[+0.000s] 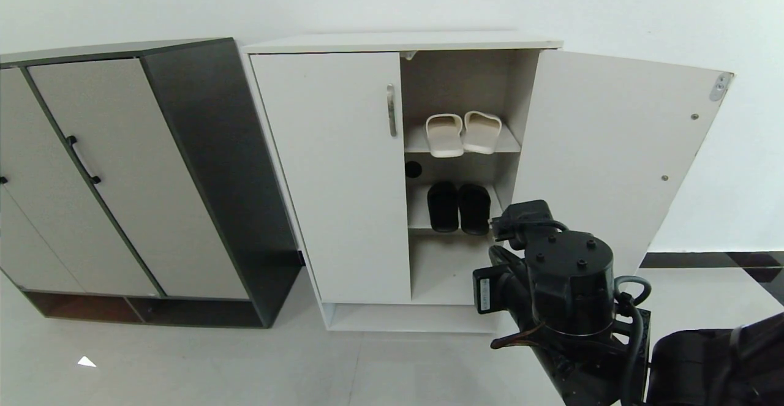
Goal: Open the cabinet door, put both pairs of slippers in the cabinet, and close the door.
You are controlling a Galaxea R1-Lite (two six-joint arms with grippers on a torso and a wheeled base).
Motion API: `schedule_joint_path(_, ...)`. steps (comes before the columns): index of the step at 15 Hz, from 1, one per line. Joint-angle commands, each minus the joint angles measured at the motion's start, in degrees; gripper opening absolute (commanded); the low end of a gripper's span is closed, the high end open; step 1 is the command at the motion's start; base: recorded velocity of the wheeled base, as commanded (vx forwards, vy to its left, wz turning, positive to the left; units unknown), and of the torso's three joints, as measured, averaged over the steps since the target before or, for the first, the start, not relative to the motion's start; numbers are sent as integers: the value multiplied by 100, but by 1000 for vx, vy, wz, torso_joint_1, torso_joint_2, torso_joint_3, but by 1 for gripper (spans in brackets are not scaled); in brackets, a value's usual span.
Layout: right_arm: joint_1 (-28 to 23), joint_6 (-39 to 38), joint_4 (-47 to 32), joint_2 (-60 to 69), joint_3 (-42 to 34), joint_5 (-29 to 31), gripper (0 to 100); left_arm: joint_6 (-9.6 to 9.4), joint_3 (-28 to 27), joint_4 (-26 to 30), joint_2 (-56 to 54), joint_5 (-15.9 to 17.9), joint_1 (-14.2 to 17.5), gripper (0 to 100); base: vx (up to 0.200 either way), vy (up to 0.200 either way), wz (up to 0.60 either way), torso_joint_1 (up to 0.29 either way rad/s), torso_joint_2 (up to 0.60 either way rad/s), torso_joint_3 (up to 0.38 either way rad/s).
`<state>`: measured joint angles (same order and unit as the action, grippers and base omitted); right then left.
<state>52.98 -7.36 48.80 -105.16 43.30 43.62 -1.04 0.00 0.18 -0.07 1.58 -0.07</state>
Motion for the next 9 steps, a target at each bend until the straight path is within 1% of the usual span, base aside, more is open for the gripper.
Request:
schedule_joint_path(1, 11, -2, -2, -14, -6, -2, 0, -2, 0, -1, 7, 0, -1, 0, 0, 0, 0, 0, 0, 0)
schedule_joint_path(9, 2, 7, -11, -58, -6, -2, 0, -2, 0, -1, 7, 0, -1, 0, 0, 0, 0, 0, 0, 0)
